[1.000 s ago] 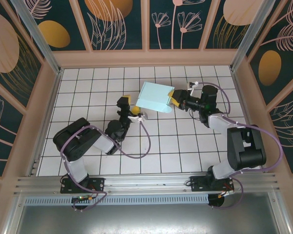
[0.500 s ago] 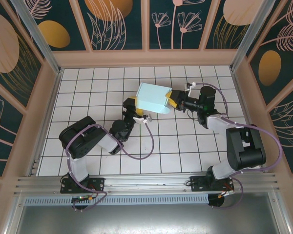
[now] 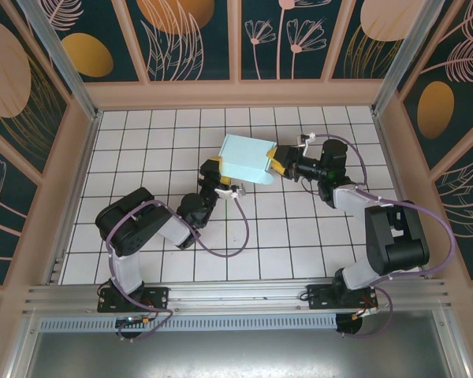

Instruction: Fold the paper box

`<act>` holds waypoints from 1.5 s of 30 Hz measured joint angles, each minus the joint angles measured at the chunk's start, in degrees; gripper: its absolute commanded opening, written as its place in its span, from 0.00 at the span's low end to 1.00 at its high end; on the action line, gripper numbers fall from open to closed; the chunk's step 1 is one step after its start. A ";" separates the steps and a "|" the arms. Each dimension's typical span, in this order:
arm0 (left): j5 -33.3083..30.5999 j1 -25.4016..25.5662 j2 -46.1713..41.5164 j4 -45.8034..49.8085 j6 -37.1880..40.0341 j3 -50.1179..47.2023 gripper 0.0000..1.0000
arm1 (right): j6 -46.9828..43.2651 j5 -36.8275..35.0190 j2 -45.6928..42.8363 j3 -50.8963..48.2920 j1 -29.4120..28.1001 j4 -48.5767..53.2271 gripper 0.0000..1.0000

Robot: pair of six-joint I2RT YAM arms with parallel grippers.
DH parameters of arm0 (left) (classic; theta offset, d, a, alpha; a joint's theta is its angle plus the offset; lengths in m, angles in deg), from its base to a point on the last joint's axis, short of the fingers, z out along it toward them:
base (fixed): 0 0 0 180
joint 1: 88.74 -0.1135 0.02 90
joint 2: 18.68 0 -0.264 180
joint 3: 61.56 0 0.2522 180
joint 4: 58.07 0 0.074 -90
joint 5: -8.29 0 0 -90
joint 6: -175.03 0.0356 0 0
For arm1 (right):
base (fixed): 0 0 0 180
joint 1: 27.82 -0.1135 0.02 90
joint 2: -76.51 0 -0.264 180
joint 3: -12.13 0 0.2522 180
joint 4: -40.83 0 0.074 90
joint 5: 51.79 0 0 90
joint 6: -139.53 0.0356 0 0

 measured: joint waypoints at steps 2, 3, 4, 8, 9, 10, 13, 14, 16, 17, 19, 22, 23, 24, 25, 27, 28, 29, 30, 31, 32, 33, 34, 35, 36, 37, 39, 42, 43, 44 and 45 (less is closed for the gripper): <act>-0.02 -0.02 0.00 0.00 -0.02 0.00 0.60 | 0.00 0.00 0.00 0.00 0.00 0.00 0.44; -0.07 -0.02 0.00 -0.02 0.00 0.00 0.57 | 0.00 0.00 0.00 0.00 0.00 0.02 0.44; -0.15 0.00 0.00 -0.04 0.00 0.00 0.55 | 0.00 0.00 0.00 0.00 0.02 0.02 0.44; -0.48 0.00 0.00 -0.13 -0.02 0.00 0.50 | 0.00 -0.02 0.02 0.00 0.02 0.04 0.44; -0.57 0.00 0.00 -0.20 -0.04 0.00 0.50 | -0.02 -0.02 0.04 0.00 0.02 0.04 0.44; -0.59 0.00 0.00 -0.22 -0.02 -0.02 0.47 | -0.02 -0.02 0.09 0.00 0.02 0.04 0.44; -0.61 -0.02 0.00 -0.09 0.02 -0.02 0.45 | -0.02 -0.04 0.20 0.00 0.02 0.04 0.44; -0.61 -0.02 0.00 -0.07 0.02 -0.02 0.45 | -0.02 -0.04 0.20 0.00 0.02 0.04 0.45; -0.63 -0.02 0.00 -0.02 0.02 -0.02 0.42 | -0.02 -0.04 0.26 0.00 0.02 0.04 0.45; -0.63 -0.02 0.00 -0.02 0.02 -0.02 0.42 | 0.00 -0.07 0.26 0.00 0.02 0.04 0.45; -0.61 0.00 0.00 0.00 0.00 -0.02 0.42 | -0.02 -0.09 0.26 0.00 0.02 0.04 0.47; -0.61 0.00 0.00 -0.02 -0.04 -0.17 0.42 | -0.04 -0.09 0.26 0.00 0.02 0.09 0.54; -0.59 0.00 0.00 0.00 -0.04 -0.24 0.42 | -0.04 -0.09 0.26 0.00 0.02 0.15 0.57; -0.61 0.00 0.00 -0.02 -0.07 -0.35 0.43 | -0.07 -0.15 0.26 0.00 0.02 0.24 0.59; -0.61 0.00 0.00 -0.02 -0.09 -0.48 0.43 | -0.17 -0.24 0.26 0.00 0.02 0.39 0.61; -0.79 0.00 0.00 -0.02 -0.24 -0.76 0.43 | -0.26 -0.48 0.26 0.02 0.02 0.83 0.65; -0.94 0.00 0.00 -0.02 -0.31 -0.92 0.43 | -0.44 -0.59 0.26 0.02 0.02 1.18 0.67; -1.05 -0.02 0.00 -0.02 -0.57 -1.09 0.43 | -0.68 -0.68 0.26 0.04 0.02 1.57 0.69; -1.07 0.00 -0.02 0.00 -0.85 -1.22 0.43 | -0.90 -0.76 0.26 0.07 0.09 1.88 0.70; -1.09 0.00 -0.04 -0.02 -1.36 -1.38 0.43 | -1.22 -1.05 0.26 0.07 0.17 2.29 0.71; -1.18 0.00 -0.15 0.04 -1.88 -1.51 0.43 | -1.42 -1.38 0.22 0.07 0.39 2.86 0.73; -1.25 -0.02 -0.35 0.04 -2.45 -1.60 0.43 | -1.77 -1.73 0.13 0.07 0.63 3.41 0.73; -1.22 0.00 -0.76 0.31 -3.10 -1.73 0.43 | -2.32 -2.03 -0.13 0.07 1.14 4.24 0.74; -1.22 0.00 -1.57 1.60 -4.09 -1.88 0.43 | -3.08 -2.62 -0.63 0.07 1.70 5.31 0.74; -1.27 0.00 -2.34 2.73 -5.11 -1.99 0.44 | -3.91 -3.37 -1.25 0.07 2.23 6.45 0.75; -1.25 -0.02 -3.63 4.74 -6.58 -2.08 0.45 | -4.98 -4.15 -2.05 0.07 3.02 7.91 0.75; -1.07 0.00 -6.86 10.08 -9.70 -2.05 0.45 | -7.78 -6.03 -3.80 0.11 4.39 10.93 0.73; -0.33 -0.02 -12.33 19.91 -14.99 -1.95 0.43 | -13.68 -9.51 -6.62 0.87 5.75 16.92 0.71; 0.37 -0.02 -14.12 23.28 -16.81 -1.84 0.43 | -16.02 -10.67 -7.48 1.36 5.81 19.10 0.71; 1.07 -0.02 -15.91 27.43 -18.78 -1.46 0.43 | -18.64 -11.87 -8.44 1.88 5.79 21.24 0.70; 1.68 -0.02 -17.22 30.86 -20.28 -0.96 0.43 | -21.11 -12.96 -9.31 2.29 5.75 23.28 0.70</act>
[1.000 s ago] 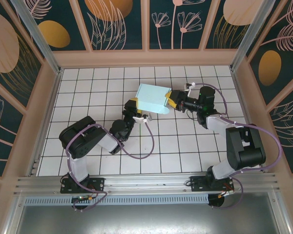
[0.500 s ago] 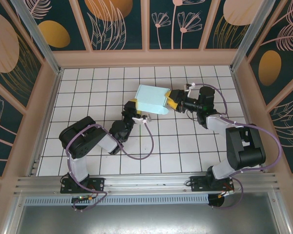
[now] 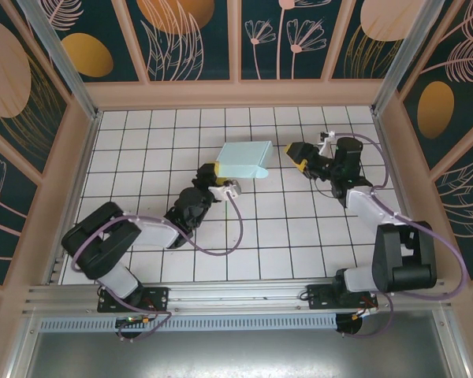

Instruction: Fold the paper box

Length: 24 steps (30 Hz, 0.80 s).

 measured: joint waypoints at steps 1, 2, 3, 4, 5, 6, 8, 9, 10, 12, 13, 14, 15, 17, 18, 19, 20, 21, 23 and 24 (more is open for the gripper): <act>0.79 0.00 -1.29 3.93 -1.70 0.68 0.43 | -2.91 -1.53 -1.03 0.37 -0.22 2.12 0.70; 1.70 0.00 -2.56 8.09 -3.39 1.46 0.43 | -5.84 -3.17 -2.10 0.72 -0.46 4.24 0.70; 2.34 0.00 -3.50 11.43 -4.72 2.10 0.43 | -8.24 -4.63 -3.02 0.98 -0.74 5.99 0.70; 3.15 0.00 -4.46 15.08 -6.12 2.84 0.43 | -11.17 -6.60 -4.17 1.18 -1.31 7.89 0.69; 3.82 0.00 -5.25 18.80 -7.50 3.65 0.43 | -13.88 -8.79 -5.35 1.33 -2.08 9.77 0.68; 4.48 0.00 -5.79 22.45 -8.90 4.59 0.43 | -15.91 -10.47 -6.29 1.38 -2.89 11.06 0.67; 5.75 0.00 -6.38 29.55 -11.67 6.60 0.43 | -20.83 -14.93 -8.66 1.38 -5.46 13.73 0.67; 6.38 0.00 -6.56 32.37 -12.76 7.30 0.43 | -22.77 -16.74 -9.55 1.40 -6.86 14.64 0.66; 6.91 0.00 -6.73 35.58 -14.03 8.04 0.44 | -25.64 -19.30 -10.51 1.44 -8.90 15.56 0.66; 7.89 0.00 -6.88 41.29 -15.82 9.29 0.44 | -30.21 -23.08 -11.61 1.49 -12.61 16.92 0.67; 8.35 -0.02 -6.88 44.57 -16.74 10.05 0.44 | -32.44 -24.76 -11.78 1.53 -14.45 17.46 0.67; 8.98 -0.15 -6.88 47.58 -17.44 10.84 0.44 | -34.88 -26.23 -11.80 1.57 -16.24 17.99 0.68; 9.66 -0.33 -6.88 50.31 -18.03 11.67 0.44 | -36.81 -27.28 -11.76 1.57 -17.51 18.43 0.68; 10.99 -0.76 -6.88 55.71 -19.04 13.62 0.46 | -42.14 -29.16 -11.74 1.57 -20.13 19.21 0.68; 11.41 -1.01 -6.88 57.57 -19.39 14.43 0.46 | -44.50 -30.05 -11.74 1.57 -21.31 19.30 0.68; 12.09 -1.36 -6.88 59.60 -19.67 15.34 0.45 | -47.15 -31.17 -11.67 1.57 -22.71 19.28 0.68; 12.68 -1.70 -6.86 61.29 -19.91 16.09 0.45 | -49.51 -32.17 -11.52 1.60 -24.09 19.28 0.68; 13.09 -1.99 -6.80 62.77 -20.04 16.70 0.45 | -51.19 -32.79 -11.30 1.64 -25.05 19.30 0.68; 14.36 -2.67 -6.54 66.14 -20.20 18.05 0.45 | -54.60 -33.79 -10.34 2.25 -26.82 19.87 0.68; 14.93 -2.93 -6.34 67.43 -20.26 18.60 0.45 | -55.76 -34.14 -9.99 2.58 -27.28 20.09 0.68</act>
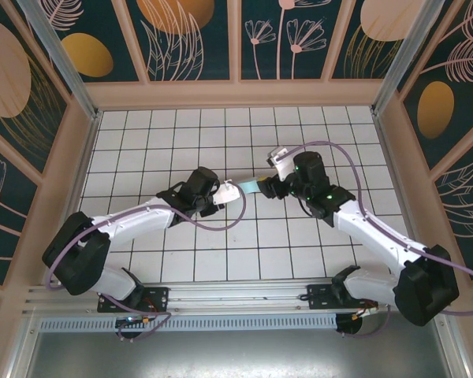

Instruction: Fold the paper box

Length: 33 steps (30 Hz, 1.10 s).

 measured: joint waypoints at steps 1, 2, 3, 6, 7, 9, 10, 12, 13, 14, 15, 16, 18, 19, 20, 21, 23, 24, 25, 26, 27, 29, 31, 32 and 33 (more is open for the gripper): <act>0.57 -0.26 0.28 1.44 -0.09 0.55 0.45 | -1.27 -0.17 0.26 0.31 -0.42 0.24 0.68; 1.07 -0.52 0.61 2.84 -0.09 1.07 0.45 | -2.47 -0.48 0.42 0.57 -0.79 0.46 0.68; 1.38 -0.72 0.81 3.78 -0.09 1.57 0.45 | -3.41 -0.76 0.48 0.81 -1.14 0.68 0.67; 2.64 -1.33 1.57 7.13 -0.13 3.74 0.44 | -6.14 -2.19 1.20 2.45 -2.47 2.23 0.64; 2.91 -1.49 1.84 8.24 -0.20 4.42 0.44 | -6.97 -2.58 1.46 3.06 -2.80 2.69 0.61; 3.30 -1.66 2.38 10.27 -0.31 5.66 0.44 | -8.13 -2.97 1.79 4.15 -3.15 3.39 0.55; 3.43 -1.73 2.69 11.47 -0.35 6.43 0.44 | -8.50 -3.13 1.86 4.61 -3.17 3.63 0.53; 3.69 -1.77 3.56 14.05 -0.55 8.39 0.44 | -8.74 -3.13 2.03 5.51 -3.21 4.52 0.53; 3.89 -1.77 4.07 15.32 -0.72 9.44 0.44 | -8.79 -3.13 2.08 5.97 -3.21 5.01 0.53; 4.04 -1.77 4.42 16.33 -0.79 10.21 0.44 | -8.90 -3.13 2.08 6.19 -3.21 5.20 0.53; 4.17 -1.77 4.66 17.38 -0.94 10.86 0.44 | -8.90 -3.10 2.08 6.38 -3.21 5.40 0.53; 4.39 -1.77 4.72 18.34 -0.98 11.34 0.43 | -8.90 -3.10 2.08 6.56 -3.21 5.64 0.53; 4.76 -1.77 4.72 19.96 -0.98 11.96 0.43 | -8.87 -3.08 1.95 6.64 -3.21 5.99 0.53; 4.96 -1.77 4.72 20.87 -0.98 12.37 0.43 | -8.83 -2.91 1.66 6.64 -3.21 6.12 0.53; 5.03 -1.77 4.72 21.46 -0.98 12.66 0.43 | -8.70 -2.75 1.29 6.64 -3.21 6.21 0.53; 5.20 -1.77 4.72 22.29 -0.98 13.00 0.43 | -8.66 -2.40 0.68 6.64 -3.19 6.27 0.53; 5.53 -1.77 4.74 24.22 -0.98 13.81 0.43 | -8.48 -1.29 -0.72 6.64 -3.15 6.25 0.53; 5.60 -1.77 4.83 25.73 -0.98 14.51 0.42 | -8.44 -0.50 -1.62 6.67 -3.04 6.27 0.52; 5.57 -1.77 5.09 27.36 -0.98 15.45 0.42 | -8.44 0.48 -2.43 6.71 -2.86 6.27 0.53; 5.55 -1.77 5.38 28.74 -0.98 16.37 0.42 | -8.41 1.38 -3.02 6.78 -2.75 6.27 0.52; 5.46 -1.77 5.66 30.05 -0.98 17.31 0.43 | -8.41 2.45 -3.43 6.88 -2.54 6.43 0.52; 5.33 -1.77 5.95 32.30 -0.98 18.53 0.42 | -8.44 4.17 -3.69 7.13 -2.32 6.47 0.51; 5.33 -1.77 6.12 34.62 -0.98 19.39 0.42 | -8.48 5.33 -3.56 7.15 -2.23 7.21 0.49; 5.33 -1.77 6.23 35.54 -0.98 19.67 0.42 | -8.46 5.73 -3.39 7.15 -2.23 7.76 0.49; 5.33 -1.77 6.51 36.61 -0.98 20.13 0.42 | -8.50 6.19 -2.99 7.17 -2.23 8.37 0.47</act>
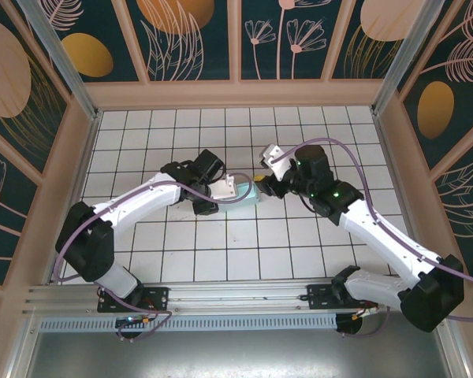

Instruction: Fold the paper box

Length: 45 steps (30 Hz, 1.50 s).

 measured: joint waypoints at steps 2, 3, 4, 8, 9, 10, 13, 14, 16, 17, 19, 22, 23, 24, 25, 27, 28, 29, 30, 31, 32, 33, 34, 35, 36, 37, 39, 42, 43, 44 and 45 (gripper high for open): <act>0.00 0.00 0.72 1.46 0.02 0.85 0.42 | -0.26 0.70 1.07 0.17 0.00 1.29 0.42; 0.00 0.00 1.25 2.05 0.02 1.27 0.42 | -0.66 1.16 1.79 0.28 0.00 1.95 0.40; 0.00 0.00 1.70 2.49 0.02 1.57 0.42 | -1.18 1.57 2.51 0.48 0.00 2.75 0.37; 0.02 0.00 2.49 3.23 0.04 2.43 0.42 | -3.04 1.88 4.92 0.74 0.00 4.85 0.34; 0.04 0.00 2.56 3.37 0.07 2.49 0.42 | -3.48 1.86 5.60 0.79 0.00 5.16 0.33; 0.04 0.00 2.58 3.39 0.07 2.51 0.42 | -4.02 1.86 6.25 0.85 0.00 5.42 0.34; 0.02 0.00 2.69 3.54 0.07 2.64 0.42 | -5.01 1.73 8.11 1.09 0.00 5.86 0.33; 0.00 0.00 2.69 3.58 0.07 2.64 0.42 | -5.20 1.68 8.70 1.36 0.04 6.05 0.33; 0.02 0.00 2.69 3.58 0.07 2.64 0.42 | -5.79 1.62 10.05 1.97 0.11 6.21 0.31; 0.02 0.00 2.69 3.56 0.07 2.64 0.42 | -5.97 1.64 10.49 2.21 0.15 6.21 0.27; 0.02 0.00 2.69 3.56 0.07 2.64 0.42 | -6.08 1.68 11.28 2.73 0.17 6.19 0.21; 0.04 0.00 2.73 3.56 0.07 2.64 0.42 | -6.19 1.70 12.15 3.74 0.17 6.23 0.18; 0.02 0.00 2.73 3.56 0.07 2.64 0.42 | -6.21 1.75 12.50 4.22 0.15 6.29 0.15; 0.02 0.00 2.73 3.56 0.07 2.64 0.42 | -6.23 1.86 12.90 4.79 0.15 6.51 0.13; 0.02 0.00 2.73 3.56 0.07 2.64 0.42 | -6.27 1.95 13.22 5.29 0.15 6.78 0.11; 0.04 0.00 2.73 3.52 0.04 2.67 0.42 | -6.47 2.03 13.79 5.79 0.15 7.13 0.07; 0.02 0.00 2.73 3.50 0.02 2.67 0.42 | -6.47 2.12 14.03 5.97 0.15 7.28 0.06; 0.02 0.00 2.73 3.52 0.02 2.67 0.42 | -6.47 2.10 14.19 6.12 0.15 7.48 0.04; 0.02 0.00 2.73 3.52 0.02 2.67 0.42 | -6.54 2.10 14.25 6.25 0.15 7.56 0.03; 0.02 0.00 2.73 3.54 0.02 2.71 0.42 | -6.64 2.10 14.32 6.36 0.15 7.74 0.00; 0.02 0.00 2.78 3.52 0.02 2.71 0.42 | -6.80 2.05 14.34 6.43 0.15 7.91 0.00; 0.04 0.00 2.78 3.52 0.02 2.71 0.42 | -6.97 2.01 14.34 6.43 0.15 8.02 0.00; 0.02 0.00 2.78 3.50 0.02 2.71 0.42 | -7.08 1.95 14.34 6.43 0.15 8.07 0.00; 0.02 0.00 2.78 3.48 0.02 2.73 0.43 | -7.10 1.92 14.34 6.43 0.15 8.13 0.00; 0.04 0.00 2.78 3.43 0.00 2.73 0.44 | -7.10 1.92 14.34 6.43 0.15 8.13 0.00; 0.04 0.00 2.80 3.41 -0.02 2.73 0.45 | -7.10 1.90 14.34 6.43 0.15 8.15 0.00; 0.02 0.00 2.91 3.28 -0.44 2.73 0.47 | -7.06 1.62 14.34 6.43 0.09 8.22 0.00; 0.07 0.00 3.06 3.13 -1.27 2.82 0.47 | -5.51 0.79 14.34 6.43 -0.11 8.24 0.00; 0.07 0.00 3.10 3.10 -1.75 2.84 0.47 | -4.48 0.42 14.34 6.40 -0.24 8.09 0.00; 0.09 0.00 3.26 3.13 -2.40 2.99 0.46 | -3.32 0.07 14.34 6.27 -0.37 7.61 0.00; 0.13 0.00 3.56 3.15 -3.26 3.34 0.46 | -2.12 -0.55 14.32 5.95 -0.57 6.58 0.00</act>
